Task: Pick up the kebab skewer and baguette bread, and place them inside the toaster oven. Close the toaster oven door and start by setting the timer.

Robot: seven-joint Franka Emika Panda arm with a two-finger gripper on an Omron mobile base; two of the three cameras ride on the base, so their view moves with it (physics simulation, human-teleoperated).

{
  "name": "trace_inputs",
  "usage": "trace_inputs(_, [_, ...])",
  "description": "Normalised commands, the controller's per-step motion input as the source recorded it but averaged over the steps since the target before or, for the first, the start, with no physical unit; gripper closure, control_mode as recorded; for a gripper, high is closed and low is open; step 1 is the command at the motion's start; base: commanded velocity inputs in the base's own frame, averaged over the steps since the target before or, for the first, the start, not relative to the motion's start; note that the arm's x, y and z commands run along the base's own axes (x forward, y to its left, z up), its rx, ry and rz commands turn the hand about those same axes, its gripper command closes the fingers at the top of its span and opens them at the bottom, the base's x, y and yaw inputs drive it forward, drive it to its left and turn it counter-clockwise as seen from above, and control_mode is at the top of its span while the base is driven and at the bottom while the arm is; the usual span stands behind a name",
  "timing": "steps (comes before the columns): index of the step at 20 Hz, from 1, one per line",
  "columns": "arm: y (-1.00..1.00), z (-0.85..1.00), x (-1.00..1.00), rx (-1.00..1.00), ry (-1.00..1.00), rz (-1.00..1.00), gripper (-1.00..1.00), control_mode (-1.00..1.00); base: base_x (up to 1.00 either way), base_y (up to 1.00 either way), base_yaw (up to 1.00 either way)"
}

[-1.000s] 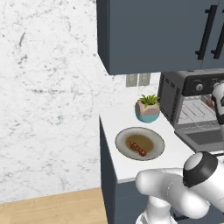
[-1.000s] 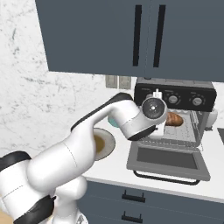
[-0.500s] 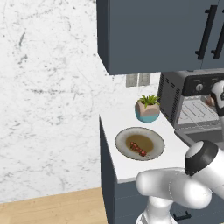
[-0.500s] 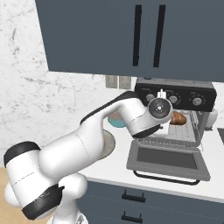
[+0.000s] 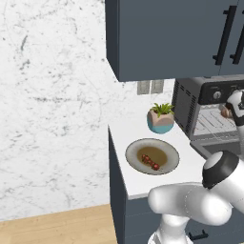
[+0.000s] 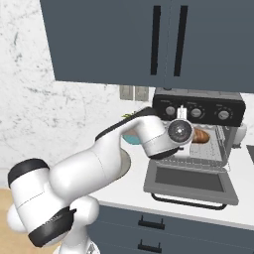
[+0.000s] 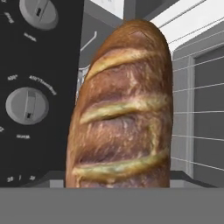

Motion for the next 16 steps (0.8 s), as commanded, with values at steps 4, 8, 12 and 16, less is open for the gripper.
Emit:
trace_inputs(4, [-0.02, -0.08, 0.08, 0.00, -0.01, 0.00, 1.00, -1.00, 0.00, 0.00, 0.00])
trace_inputs(8, [-0.06, 0.00, 0.15, 0.00, 0.00, 0.00, 1.00, -1.00, 0.00, 0.00, 0.00])
trace_inputs(12, [-0.02, 0.00, 0.13, 0.00, 0.00, 0.00, 1.00, -1.00, 0.00, 0.00, 0.00])
trace_inputs(16, [0.00, 0.00, 0.01, 0.00, 0.00, 0.00, 1.00, -1.00, 0.00, 0.00, 0.00])
